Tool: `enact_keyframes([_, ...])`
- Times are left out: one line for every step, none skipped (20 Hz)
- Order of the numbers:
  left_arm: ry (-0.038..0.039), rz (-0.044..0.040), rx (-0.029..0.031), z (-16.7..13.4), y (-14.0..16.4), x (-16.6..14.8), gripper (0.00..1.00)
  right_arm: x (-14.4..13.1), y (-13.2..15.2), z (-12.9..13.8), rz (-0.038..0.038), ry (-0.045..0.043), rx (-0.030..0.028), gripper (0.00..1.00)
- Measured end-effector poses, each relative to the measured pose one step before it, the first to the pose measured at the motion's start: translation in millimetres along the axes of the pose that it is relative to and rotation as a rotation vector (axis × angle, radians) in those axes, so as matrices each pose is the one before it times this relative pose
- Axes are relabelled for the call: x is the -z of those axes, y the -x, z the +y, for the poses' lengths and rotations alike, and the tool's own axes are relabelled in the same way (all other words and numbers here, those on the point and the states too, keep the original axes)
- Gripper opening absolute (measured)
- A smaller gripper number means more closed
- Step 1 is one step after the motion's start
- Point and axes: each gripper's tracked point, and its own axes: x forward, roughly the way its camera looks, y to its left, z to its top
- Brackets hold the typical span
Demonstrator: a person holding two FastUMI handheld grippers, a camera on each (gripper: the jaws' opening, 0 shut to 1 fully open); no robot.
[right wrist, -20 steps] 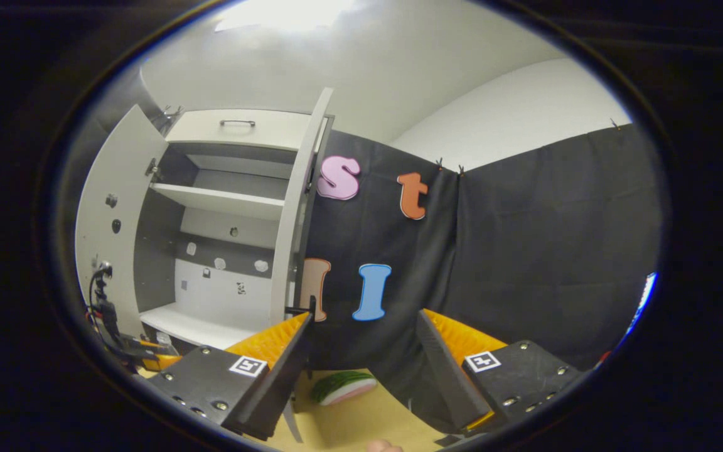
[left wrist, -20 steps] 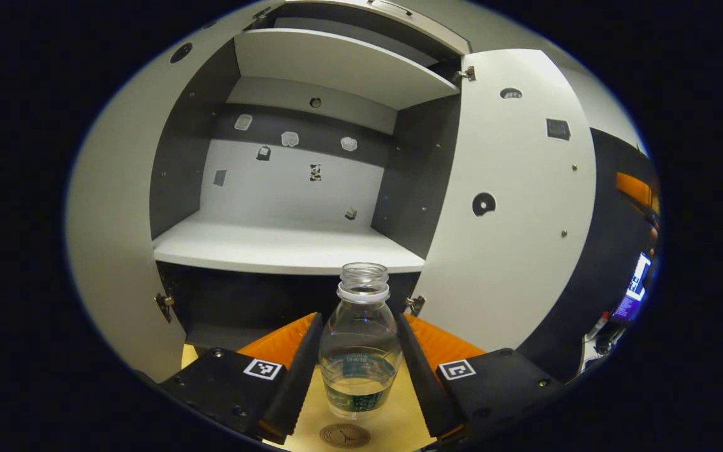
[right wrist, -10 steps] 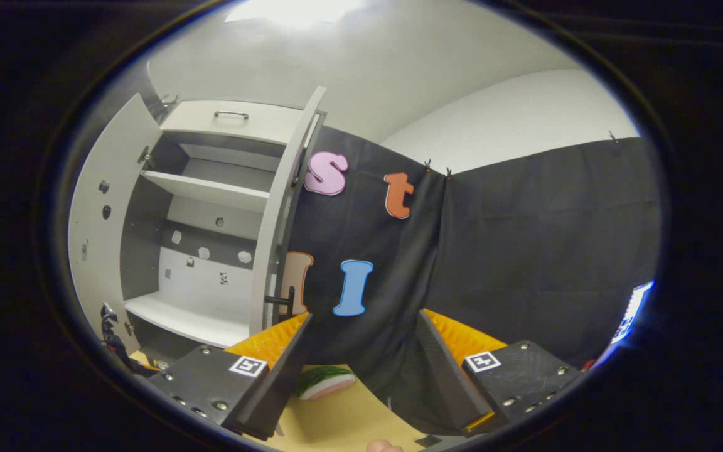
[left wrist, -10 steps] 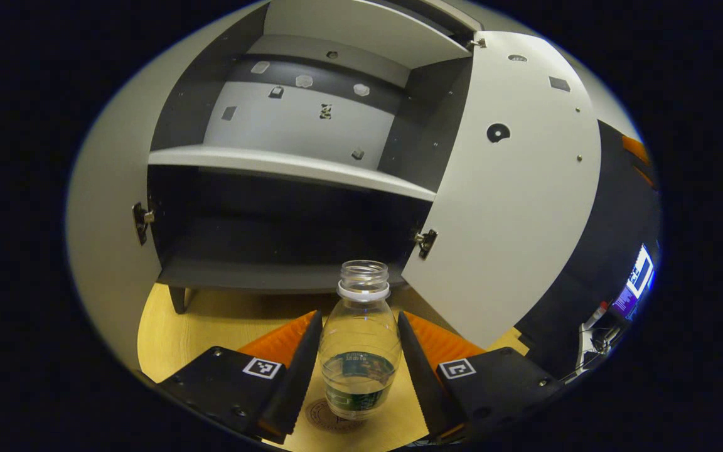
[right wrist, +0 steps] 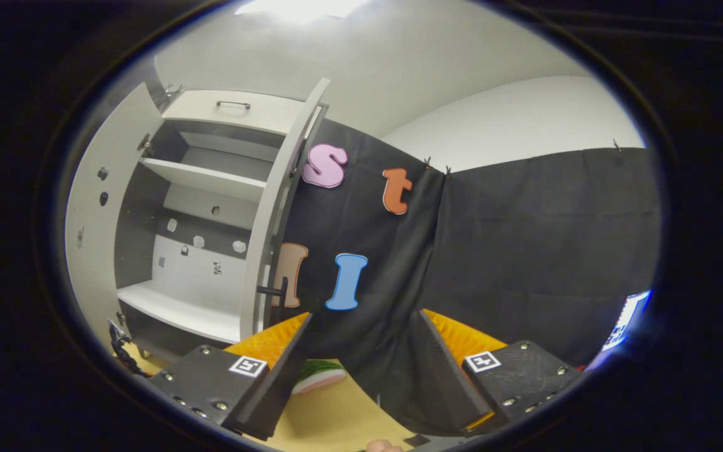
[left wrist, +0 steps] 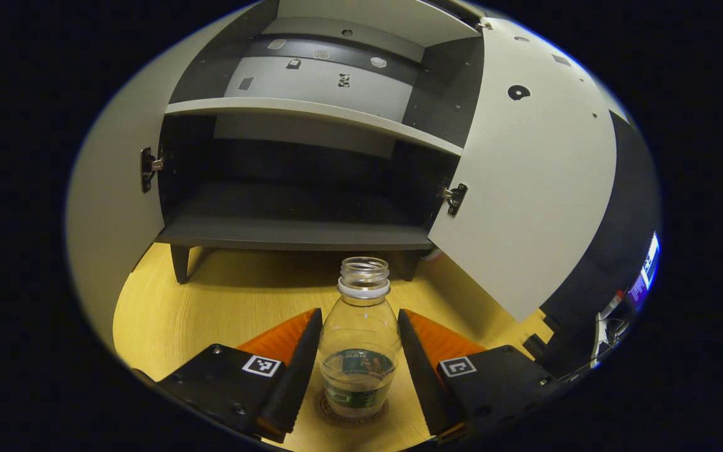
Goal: Grasp the bottle in the cabinet with the left hand and place it on the coaster, then close the right door with the right hand and the left door with the left hand.
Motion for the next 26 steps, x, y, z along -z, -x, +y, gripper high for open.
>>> enact_keyframes([-0.00734,-0.00517,-0.00155,-0.97,1.14,0.46,0.77,1.72,-0.42,2.03,0.00439,0.00311,-0.00429,0.99])
enact_keyframes([-0.00382,0.00238,0.00089,-1.18,0.84,3.22,0.77,1.27,-1.15,2.25,0.00373,0.00208,-0.00430,0.99])
enact_keyframes([-0.00532,-0.00155,0.00423,-2.03,1.67,-0.87,0.78,1.49,-0.45,1.31,0.00276,0.00136,-0.00407,0.99])
enact_keyframes([-0.01011,0.00492,0.00221,-1.51,2.83,1.69,0.78,1.36,-0.30,2.35,0.00249,0.00059,-0.00510,0.99])
enact_keyframes([-0.00798,0.00467,0.00168,-0.80,2.54,1.01,0.77,1.36,-0.90,2.38,0.00190,0.00048,-0.00568,0.99])
enact_keyframes([-0.00269,0.00426,0.00036,-1.04,3.80,1.42,0.78,0.48,-0.93,1.81,0.00049,0.00092,-0.00557,0.99])
enact_keyframes([0.00019,0.00865,0.00081,-0.95,3.87,1.96,0.78,0.42,-1.42,2.02,-0.00094,0.00098,-0.00492,0.99])
enact_keyframes([0.00438,0.01407,0.00200,-1.36,3.35,4.23,0.79,0.23,-0.76,1.23,-0.00011,0.00125,-0.00319,0.99])
enact_keyframes([-0.00177,0.00897,-0.00097,-0.86,3.67,3.66,0.80,0.76,-0.86,0.85,-0.00024,-0.00070,-0.00323,0.99])
enact_keyframes([-0.00781,0.01403,-0.00083,-0.34,2.52,5.09,0.81,0.21,-0.83,0.65,-0.00056,-0.00344,-0.00342,0.99])
enact_keyframes([-0.01287,0.01865,-0.00898,1.45,2.02,5.31,0.82,0.25,-0.06,1.60,0.00030,-0.00446,-0.00482,0.99])
enact_keyframes([-0.01058,0.01920,-0.01392,2.56,2.09,5.70,0.83,0.99,-0.45,0.82,0.00074,-0.00283,-0.00361,0.99])
enact_keyframes([-0.00438,0.00745,-0.00943,1.22,2.20,3.19,0.84,0.99,0.06,0.65,0.00054,-0.00067,-0.00250,0.99])
enact_keyframes([0.00362,-0.00152,-0.00022,-1.14,2.08,0.84,0.84,0.99,0.11,0.55,0.00150,0.00093,-0.00168,0.99])
enact_keyframes([0.00968,-0.00199,0.00549,-2.18,1.67,0.07,0.84,1.11,0.63,-0.20,0.00096,0.00017,-0.00125,0.99])
enact_keyframes([0.00880,-0.00242,0.00306,-2.45,0.59,-0.55,0.84,1.08,0.68,0.44,0.00291,-0.00031,-0.00206,0.99])
enact_keyframes([0.00259,-0.00361,0.00226,-1.44,0.60,-1.11,0.85,1.40,0.18,0.26,0.00217,-0.00125,-0.00128,0.99])
enact_keyframes([-0.00199,-0.00429,-0.00022,-1.25,0.20,-1.27,0.84,0.37,0.69,0.17,0.00098,-0.00174,-0.00099,0.99])
enact_keyframes([-0.00304,-0.00163,-0.00081,-0.56,-0.04,-1.53,0.84,0.37,0.33,0.23,0.00093,-0.00123,-0.00075,0.99])
enact_keyframes([-0.00086,0.00041,0.00223,-1.15,-0.24,-0.38,0.84,0.29,0.34,-0.38,0.00038,-0.00024,-0.00012,0.99])
enact_keyframes([-0.00009,0.00069,0.00337,-1.31,0.04,-1.56,0.85,1.23,0.77,-0.77,0.00073,0.00137,0.00090,0.99])
enact_keyframes([-0.00091,-0.00475,0.00163,-1.07,0.66,-1.66,0.85,0.58,0.59,-0.62,0.00086,0.00144,0.00168,0.95])
enact_keyframes([-0.00298,-0.00460,0.00115,-0.82,0.59,-2.65,0.86,0.93,-0.20,-0.84,0.00207,-0.00032,0.00162,0.95])
enact_keyframes([-0.00382,-0.00609,-0.00067,-0.29,0.66,-2.55,0.90,0.93,0.82,-0.71,0.00244,-0.00254,0.00141,0.95])
enact_keyframes([-0.00286,-0.00665,0.00195,-1.08,-0.08,-3.06,0.88,1.61,0.83,-0.83,0.00280,-0.00305,0.00108,0.94])
enact_keyframes([-0.00124,-0.00425,0.00199,-0.94,0.03,-2.51,0.88,1.24,0.58,-0.41,0.00212,-0.00240,0.00112,0.99])
